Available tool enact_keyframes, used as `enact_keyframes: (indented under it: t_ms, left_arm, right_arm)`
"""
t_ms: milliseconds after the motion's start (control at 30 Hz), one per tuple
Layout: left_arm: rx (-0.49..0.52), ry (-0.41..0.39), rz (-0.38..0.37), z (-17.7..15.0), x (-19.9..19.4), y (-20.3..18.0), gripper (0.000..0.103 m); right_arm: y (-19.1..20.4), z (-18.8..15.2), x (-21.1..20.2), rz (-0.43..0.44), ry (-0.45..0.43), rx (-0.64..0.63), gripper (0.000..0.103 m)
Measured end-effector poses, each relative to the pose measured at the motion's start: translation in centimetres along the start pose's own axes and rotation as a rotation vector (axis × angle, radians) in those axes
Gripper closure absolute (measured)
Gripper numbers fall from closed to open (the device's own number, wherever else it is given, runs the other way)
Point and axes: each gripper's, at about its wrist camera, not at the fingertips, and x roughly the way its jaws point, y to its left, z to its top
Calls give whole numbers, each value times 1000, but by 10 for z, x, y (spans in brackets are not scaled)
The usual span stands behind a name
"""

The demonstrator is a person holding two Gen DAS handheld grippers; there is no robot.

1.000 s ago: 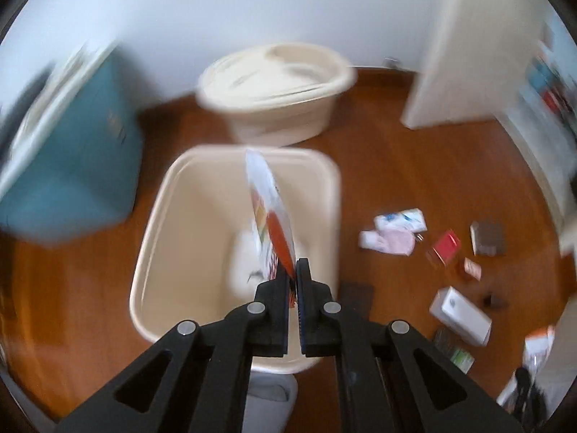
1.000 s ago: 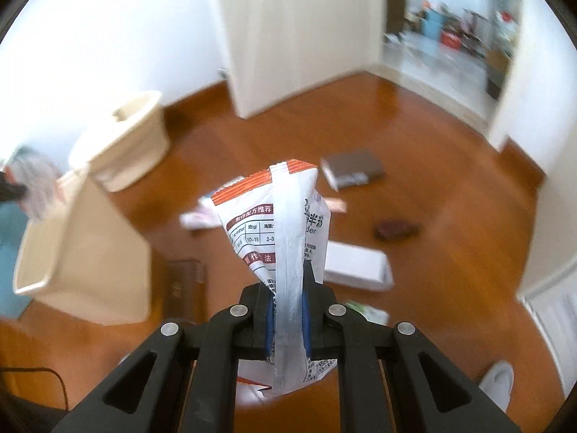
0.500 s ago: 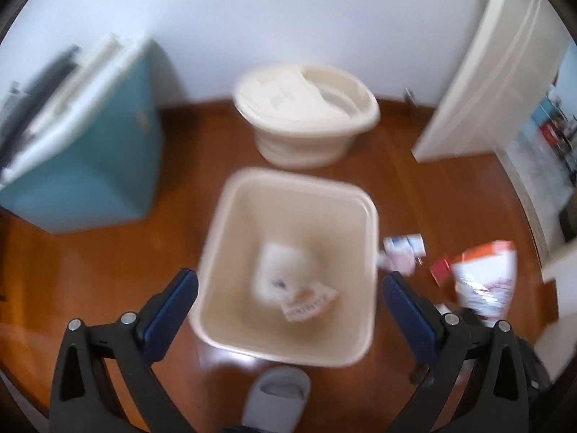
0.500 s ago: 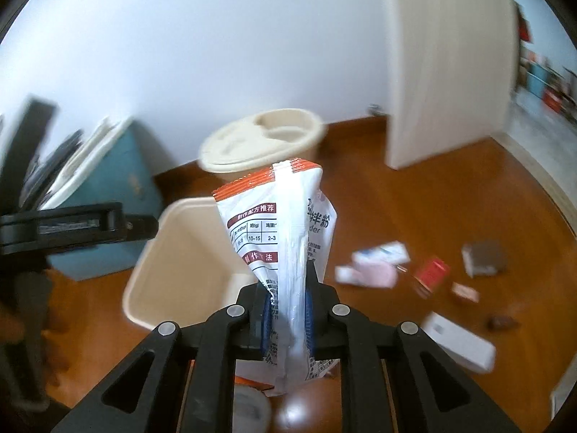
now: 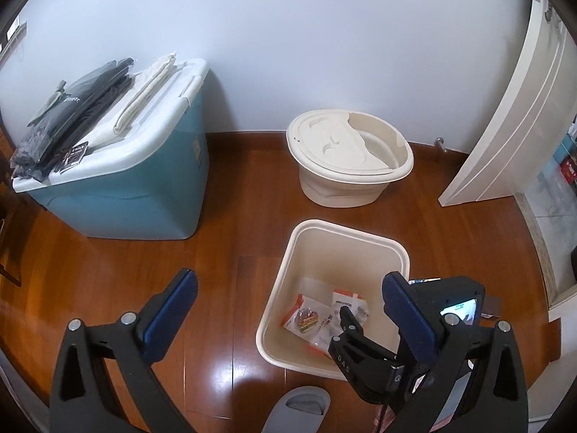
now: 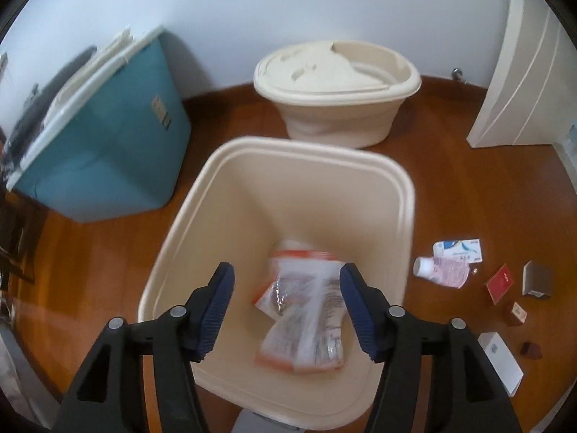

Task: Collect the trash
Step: 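Carry the bag with the right tool over the beige wastebasket and release, then grasp the green toothpick box with the right tool while left tool reaches steel wool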

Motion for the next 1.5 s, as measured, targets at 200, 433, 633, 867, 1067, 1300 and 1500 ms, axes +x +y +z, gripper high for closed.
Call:
enact_keyframes:
  t_ms: [200,433,633,867,1067,1300,1500]
  left_arm:
    - [45,41,-19,-8,14,-18,0]
    - [296,111,-138,-61,41,-120,0]
    - [490,161,-198,-127,63,-210,0]
    - [642,198,-215,-186,94,-279,0]
    - [662,262,-233,-230,128,-305,0]
    - [665,302,-206,-265,159,-310,0]
    - [643,315,-176,-287,176,-306,0]
  right_arm:
    - [-50,-26,-62,-8,-145,69,28]
    - [-208,-172,-123,-252,-150,387,15]
    - [-310,-302,-111,-406,13,609,15]
    - [-372,-362,-59,-384,151,634,15]
    - [-392,-357,-3,-274,307,235,15]
    - [-370,-370,43,-167,466,-330,18]
    - [-366,-384,64,-146,485,-489,23]
